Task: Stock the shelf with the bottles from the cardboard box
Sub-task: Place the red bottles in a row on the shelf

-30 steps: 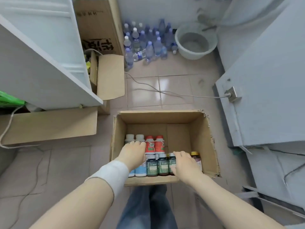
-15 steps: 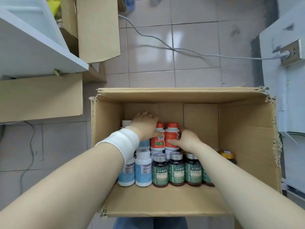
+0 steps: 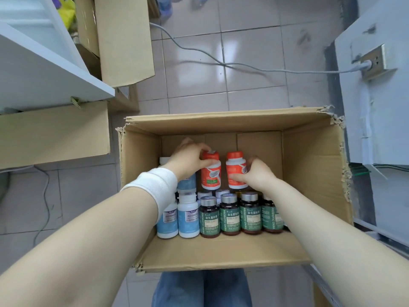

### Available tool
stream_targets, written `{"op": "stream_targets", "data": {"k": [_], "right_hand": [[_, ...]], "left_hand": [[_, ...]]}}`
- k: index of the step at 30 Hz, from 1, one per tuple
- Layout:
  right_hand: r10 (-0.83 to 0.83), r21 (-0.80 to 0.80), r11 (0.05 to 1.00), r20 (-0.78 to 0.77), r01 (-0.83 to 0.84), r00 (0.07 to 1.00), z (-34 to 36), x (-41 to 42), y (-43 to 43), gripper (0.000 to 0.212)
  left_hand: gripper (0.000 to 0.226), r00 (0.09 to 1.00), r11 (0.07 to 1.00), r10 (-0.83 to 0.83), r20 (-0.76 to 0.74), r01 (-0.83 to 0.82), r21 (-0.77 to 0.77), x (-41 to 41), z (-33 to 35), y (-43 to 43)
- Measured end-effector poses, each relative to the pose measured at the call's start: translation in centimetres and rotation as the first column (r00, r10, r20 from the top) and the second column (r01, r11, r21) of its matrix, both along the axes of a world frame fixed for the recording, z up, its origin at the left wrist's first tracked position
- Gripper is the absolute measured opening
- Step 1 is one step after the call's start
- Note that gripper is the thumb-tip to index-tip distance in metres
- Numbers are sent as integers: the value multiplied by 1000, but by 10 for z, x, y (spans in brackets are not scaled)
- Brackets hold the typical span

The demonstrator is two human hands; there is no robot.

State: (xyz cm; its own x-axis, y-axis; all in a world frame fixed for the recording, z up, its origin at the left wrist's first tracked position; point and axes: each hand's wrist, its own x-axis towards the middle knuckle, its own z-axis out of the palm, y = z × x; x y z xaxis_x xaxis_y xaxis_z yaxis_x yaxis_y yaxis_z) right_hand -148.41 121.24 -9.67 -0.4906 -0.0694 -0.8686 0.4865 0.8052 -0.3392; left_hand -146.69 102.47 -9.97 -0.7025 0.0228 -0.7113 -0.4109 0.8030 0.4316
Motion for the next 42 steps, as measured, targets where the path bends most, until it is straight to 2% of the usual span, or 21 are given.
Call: {"op": "stream_targets", "data": {"k": [4,8,11,15,17,19,22,25,26,28,29,33,36,37,40,41,42], "right_hand": [[-132,-46,991,-61,129,989,35,3,20,64],[-313,-202,933,-53,297,948,95,19,37,55],[-395,-290,885,-53,364,917,147,38,46,39],[-551,-343,799,-88,494,830,206,81,59,33],[-587,-358,776,-112,518,802,232,109,64,34],[-642,-392,734,-130,555,756,259,143,71,41],[-707,-445,668,-130,596,695,294,185,77,53],[-759,-513,605,-144,608,634,338,240,86,76],[-769,-531,593,-151,605,621,353,258,90,68],[-774,-568,581,-164,583,611,384,296,100,34],[-781,-581,576,-182,576,597,397,315,106,28],[-845,-627,522,-289,578,450,445,398,131,21],[-885,-662,463,-306,590,351,478,469,154,21],[-895,-679,445,-310,584,321,488,495,161,27],[-933,-736,360,-296,574,206,513,580,188,84],[-946,-757,324,-272,568,177,522,610,198,87],[-958,-776,287,-245,561,150,532,639,206,80]], "left_hand": [[41,975,946,204,-90,-173,275,3,45,5],[26,921,855,368,-130,-281,435,13,96,14],[24,881,776,455,-127,-323,542,24,145,23],[19,833,672,547,-82,-379,636,48,205,36],[30,825,636,563,-39,-403,658,63,232,42],[35,860,632,510,-1,-374,679,82,261,50],[16,893,585,448,39,-325,743,106,301,61],[25,934,555,357,30,-238,797,143,349,77],[31,943,545,331,36,-222,808,154,365,84],[38,959,501,273,74,-208,840,179,399,100],[39,967,475,236,93,-198,857,193,415,109],[28,996,414,82,48,-77,907,255,472,154],[21,1000,366,-10,-6,10,931,312,513,194],[17,999,346,-36,-11,22,938,333,526,208],[13,990,301,-122,-67,102,948,404,557,254],[13,984,293,-149,-101,142,946,430,567,270],[13,974,283,-178,-136,183,941,455,575,285]]}}
